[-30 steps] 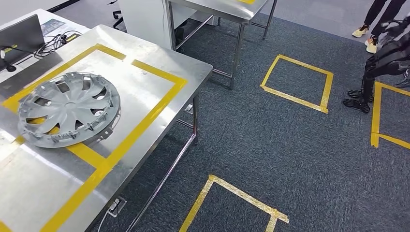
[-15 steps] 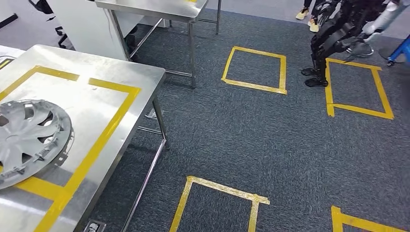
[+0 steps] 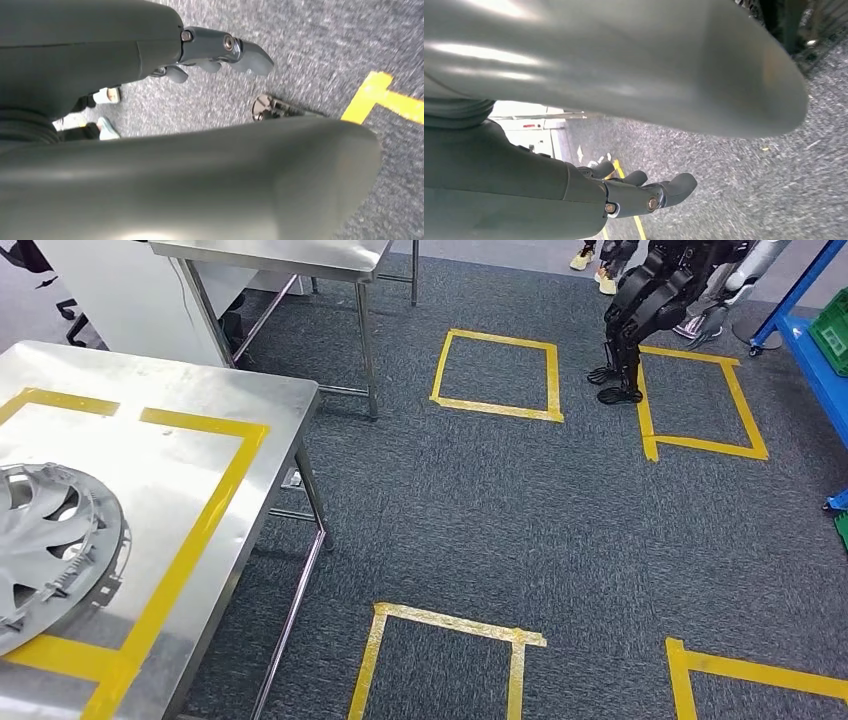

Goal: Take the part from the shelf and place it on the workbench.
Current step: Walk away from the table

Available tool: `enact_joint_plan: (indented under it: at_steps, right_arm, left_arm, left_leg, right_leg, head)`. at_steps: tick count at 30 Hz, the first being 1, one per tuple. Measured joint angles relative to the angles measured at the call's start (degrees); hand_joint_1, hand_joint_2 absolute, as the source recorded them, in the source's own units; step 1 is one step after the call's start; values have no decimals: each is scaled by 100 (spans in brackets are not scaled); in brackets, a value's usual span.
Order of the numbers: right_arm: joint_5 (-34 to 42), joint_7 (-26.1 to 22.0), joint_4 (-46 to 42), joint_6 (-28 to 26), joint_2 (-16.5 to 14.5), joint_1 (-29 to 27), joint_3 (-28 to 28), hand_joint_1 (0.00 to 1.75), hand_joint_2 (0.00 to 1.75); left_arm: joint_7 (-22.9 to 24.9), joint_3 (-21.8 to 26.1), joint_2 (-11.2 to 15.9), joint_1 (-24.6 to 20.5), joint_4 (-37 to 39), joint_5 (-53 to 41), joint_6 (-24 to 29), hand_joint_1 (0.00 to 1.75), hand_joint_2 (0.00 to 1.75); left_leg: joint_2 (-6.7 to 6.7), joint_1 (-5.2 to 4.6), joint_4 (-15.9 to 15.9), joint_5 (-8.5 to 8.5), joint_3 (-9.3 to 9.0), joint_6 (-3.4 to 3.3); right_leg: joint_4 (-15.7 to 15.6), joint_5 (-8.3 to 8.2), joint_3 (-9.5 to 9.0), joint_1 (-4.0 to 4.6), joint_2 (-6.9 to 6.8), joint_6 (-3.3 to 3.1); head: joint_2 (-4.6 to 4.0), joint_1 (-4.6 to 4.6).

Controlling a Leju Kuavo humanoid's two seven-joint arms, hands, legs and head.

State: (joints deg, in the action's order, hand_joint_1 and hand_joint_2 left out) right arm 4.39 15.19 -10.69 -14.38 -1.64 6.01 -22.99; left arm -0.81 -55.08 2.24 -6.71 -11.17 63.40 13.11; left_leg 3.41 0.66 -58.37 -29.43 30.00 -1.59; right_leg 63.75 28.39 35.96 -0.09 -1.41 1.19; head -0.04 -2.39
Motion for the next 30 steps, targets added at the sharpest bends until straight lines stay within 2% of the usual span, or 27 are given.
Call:
enact_joint_plan:
  at_steps: [1,2,4,5,6,8,10,11,12,13,14,15,16,17,20,22,24,25,26,27,28,30]
  right_arm:
    - [0,-4,0,0,2,10,0,0,0]
    - [0,-8,0,0,4,17,0,0,0]
    - [0,-14,0,-1,8,22,0,0,0]
    - [0,-16,1,-2,8,18,0,0,0]
    - [1,-17,2,-3,7,17,0,0,0]
    - [2,-19,5,-3,3,27,0,0,0]
    - [6,-22,7,-2,1,39,0,0,0]
    - [8,-24,8,-2,-2,37,0,0,0]
    - [12,-26,8,-2,-4,34,0,0,0]
    - [15,-27,9,-2,-5,30,0,0,0]
    - [19,-30,9,-2,-7,26,0,0,0]
    - [21,-31,9,-3,-9,26,0,0,0]
    - [24,-33,9,-5,-9,26,0,0,0]
    - [29,-40,9,-7,-9,27,0,0,0]
    - [61,-73,9,-15,-3,21,0,0,0]
    - [86,-85,10,-20,-1,20,1,0,0]
    - [101,-88,11,-24,-4,25,2,0,0]
    - [103,-87,11,-26,-5,25,2,0,0]
    - [103,-88,12,-28,-5,23,2,0,0]
    - [103,-93,13,-29,-6,20,2,0,0]
    - [103,-104,13,-28,-6,14,2,0,0]
    - [103,-132,13,-25,-3,12,2,0,0]
  left_arm:
    - [-1,0,-1,-1,0,-2,4,0,0]
    - [-1,0,-3,-2,-1,-3,8,0,0]
    - [-1,0,-9,-8,-2,-5,10,0,0]
    - [-2,0,-12,-13,-2,-8,13,0,0]
    - [-4,0,-13,-15,-2,-11,18,0,0]
    - [-4,-1,-11,-9,-2,-15,34,0,0]
    - [0,-3,-13,6,-2,-16,50,0,0]
    - [2,-5,-14,13,-2,-15,56,0,0]
    - [3,-8,-14,19,-1,-15,62,0,0]
    - [2,-11,-11,22,-1,-14,69,0,0]
    - [2,-16,-8,23,0,-14,73,0,0]
    - [2,-21,-4,22,1,-14,77,0,0]
    - [0,-27,-2,16,1,-14,80,0,0]
    - [-3,-33,-1,10,1,-14,87,0,0]
    - [-27,-45,-5,1,0,-19,163,0,0]
    - [-60,-53,-6,2,2,-41,278,0,0]
    - [-96,-73,-3,4,5,-77,434,0,0]
    - [-102,-86,-3,5,6,-93,506,0,0]
    - [-94,-98,-3,6,7,-108,557,0,0]
    - [-77,-109,-3,5,7,-118,584,0,0]
    - [-53,-119,-4,4,7,-121,583,0,0]
    - [-8,-132,-10,1,5,-116,548,0,0]
  left_leg:
    - [33,-10,-1,-14,-6,21]
    - [70,-17,-1,-24,-14,46]
    - [142,-16,26,-37,-49,105]
    - [128,-10,23,-54,-64,133]
    - [49,-4,-35,-110,-51,159]
    - [-188,8,-505,-377,162,193]
    - [-304,14,-1251,-682,537,217]
    - [-313,16,-1488,-722,672,224]
    - [-318,18,-1518,-647,716,227]
    - [-326,22,-1307,-462,648,225]
    - [-358,31,-926,-224,496,221]
    - [-413,38,-533,-57,335,219]
    - [-466,45,-222,49,207,207]
    - [-510,44,-53,75,134,191]
    - [-472,32,11,77,67,96]
    - [-412,46,36,105,46,30]
    - [-353,37,43,106,45,-6]
    - [-316,27,43,101,48,-17]
    - [-279,18,43,96,47,-22]
    - [-246,12,42,91,45,-25]
    - [-218,8,42,87,39,-24]
    - [-174,5,42,77,24,-13]
  right_leg:
    - [-295,-90,-163,29,-74,-36]
    - [-453,-123,-235,54,-123,-60]
    - [-523,-134,-249,74,-53,-86]
    - [-571,-152,-273,60,-13,-102]
    - [-623,-175,-330,43,26,-128]
    - [-699,-217,-424,11,98,-173]
    - [-699,-220,-424,17,186,-197]
    - [-696,-219,-423,20,233,-198]
    - [-690,-215,-426,20,283,-197]
    - [-677,-209,-431,17,334,-188]
    - [-655,-197,-432,12,382,-172]
    - [-624,-179,-422,17,422,-145]
    - [-592,-162,-403,19,460,-114]
    - [-569,-152,-381,22,486,-80]
    - [-544,-157,-311,2,526,14]
    - [-298,-18,-168,-8,409,68]
    - [356,303,149,-25,258,112]
    - [734,450,334,-36,226,127]
    - [999,519,465,-42,212,134]
    - [1078,489,508,-45,206,133]
    - [924,358,435,-45,200,122]
    - [164,7,64,-23,131,63]
  head:
    - [0,-8]
    - [0,-10]
    - [0,-4]
    - [0,-1]
    - [0,11]
    - [0,70]
    - [0,144]
    - [0,168]
    - [0,186]
    - [0,204]
    - [0,225]
    - [0,251]
    - [0,270]
    - [0,277]
    - [0,262]
    - [0,211]
    - [0,127]
    - [0,98]
    - [0,83]
    - [0,72]
    - [0,58]
    - [0,26]
